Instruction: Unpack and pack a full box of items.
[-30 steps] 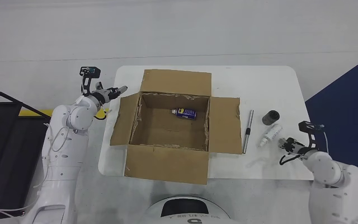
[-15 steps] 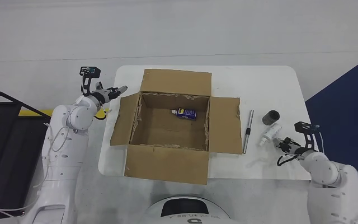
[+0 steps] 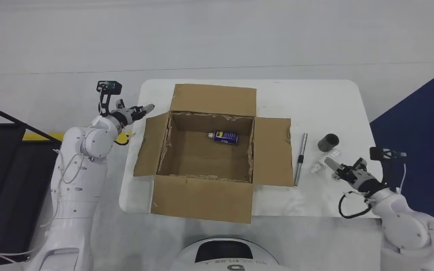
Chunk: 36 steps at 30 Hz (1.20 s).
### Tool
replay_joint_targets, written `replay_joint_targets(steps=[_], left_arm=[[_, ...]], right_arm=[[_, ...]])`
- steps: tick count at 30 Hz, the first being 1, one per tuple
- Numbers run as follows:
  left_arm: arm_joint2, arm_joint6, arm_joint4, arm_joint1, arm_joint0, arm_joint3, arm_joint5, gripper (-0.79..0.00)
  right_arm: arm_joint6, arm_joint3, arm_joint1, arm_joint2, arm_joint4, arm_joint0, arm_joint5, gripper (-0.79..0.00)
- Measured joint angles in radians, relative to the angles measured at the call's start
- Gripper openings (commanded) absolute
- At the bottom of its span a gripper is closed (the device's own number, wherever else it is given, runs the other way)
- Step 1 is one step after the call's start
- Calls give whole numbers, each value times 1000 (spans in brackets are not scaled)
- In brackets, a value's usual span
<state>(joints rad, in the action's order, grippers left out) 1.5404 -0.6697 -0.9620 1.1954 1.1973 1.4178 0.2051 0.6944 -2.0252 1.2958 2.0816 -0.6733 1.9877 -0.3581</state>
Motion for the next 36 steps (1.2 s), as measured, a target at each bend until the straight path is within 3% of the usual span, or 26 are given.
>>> replay_joint_targets(steps=[13, 17, 21, 29, 36], left_arm=[[0, 0, 0, 0, 0, 0, 0, 0], [0, 0, 0, 0, 0, 0, 0, 0], [0, 0, 0, 0, 0, 0, 0, 0], [0, 0, 0, 0, 0, 0, 0, 0], [0, 0, 0, 0, 0, 0, 0, 0]], right_arm=[[0, 1, 0, -1, -1, -2, 2, 0], [-103, -39, 6, -36, 144, -30, -78, 0], [-57, -113, -3, -153, 272, -127, -140, 0], [85, -128, -14, -446, 211, -352, -117, 0], [93, -125, -15, -460, 208, -363, -115, 0]])
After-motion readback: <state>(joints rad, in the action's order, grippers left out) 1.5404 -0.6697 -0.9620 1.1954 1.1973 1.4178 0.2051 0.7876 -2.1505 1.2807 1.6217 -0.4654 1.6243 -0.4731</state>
